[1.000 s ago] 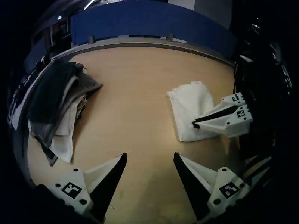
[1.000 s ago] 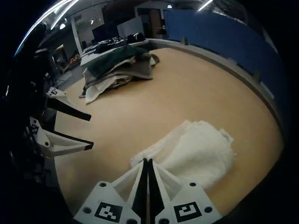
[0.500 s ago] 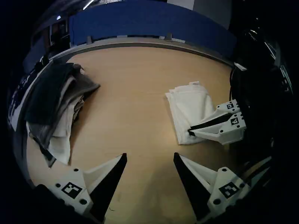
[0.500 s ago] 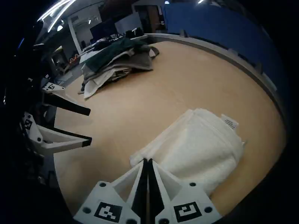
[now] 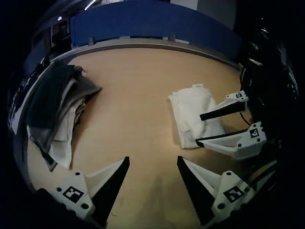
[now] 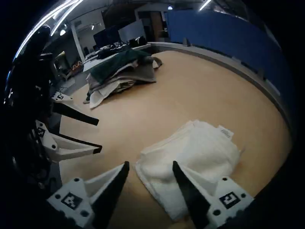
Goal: Fold towel
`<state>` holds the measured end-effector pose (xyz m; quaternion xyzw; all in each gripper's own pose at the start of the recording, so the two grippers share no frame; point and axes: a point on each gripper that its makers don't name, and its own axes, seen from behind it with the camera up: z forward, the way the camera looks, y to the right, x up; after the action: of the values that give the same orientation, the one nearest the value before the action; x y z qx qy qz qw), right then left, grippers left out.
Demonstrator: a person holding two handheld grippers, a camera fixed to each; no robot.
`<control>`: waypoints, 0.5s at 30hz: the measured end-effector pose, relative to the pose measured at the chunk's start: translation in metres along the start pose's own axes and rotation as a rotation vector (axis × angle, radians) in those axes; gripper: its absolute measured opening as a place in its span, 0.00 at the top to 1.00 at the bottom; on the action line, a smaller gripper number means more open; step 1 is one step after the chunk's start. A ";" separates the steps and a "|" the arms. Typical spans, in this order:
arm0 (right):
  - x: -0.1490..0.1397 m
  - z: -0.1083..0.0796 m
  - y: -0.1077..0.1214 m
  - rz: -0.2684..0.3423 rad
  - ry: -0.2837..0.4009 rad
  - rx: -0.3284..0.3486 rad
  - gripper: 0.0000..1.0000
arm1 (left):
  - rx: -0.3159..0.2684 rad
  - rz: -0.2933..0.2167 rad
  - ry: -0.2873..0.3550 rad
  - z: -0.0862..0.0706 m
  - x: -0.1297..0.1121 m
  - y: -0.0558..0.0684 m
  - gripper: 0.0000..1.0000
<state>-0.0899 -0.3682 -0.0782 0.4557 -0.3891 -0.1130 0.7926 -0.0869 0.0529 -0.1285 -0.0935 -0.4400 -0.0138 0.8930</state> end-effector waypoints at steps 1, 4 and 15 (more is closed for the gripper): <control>0.001 -0.002 0.002 0.001 0.006 -0.006 0.03 | -0.001 -0.001 0.001 0.000 0.001 0.001 0.07; 0.005 -0.007 0.008 0.005 0.025 -0.019 0.00 | -0.003 0.000 0.002 0.001 0.002 0.003 0.07; 0.011 -0.019 0.036 0.002 0.066 -0.093 0.00 | -0.008 0.011 0.002 0.001 0.005 0.010 0.07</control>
<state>-0.0748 -0.3424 -0.0488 0.4215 -0.3578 -0.1150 0.8253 -0.0833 0.0636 -0.1255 -0.0992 -0.4385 -0.0108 0.8932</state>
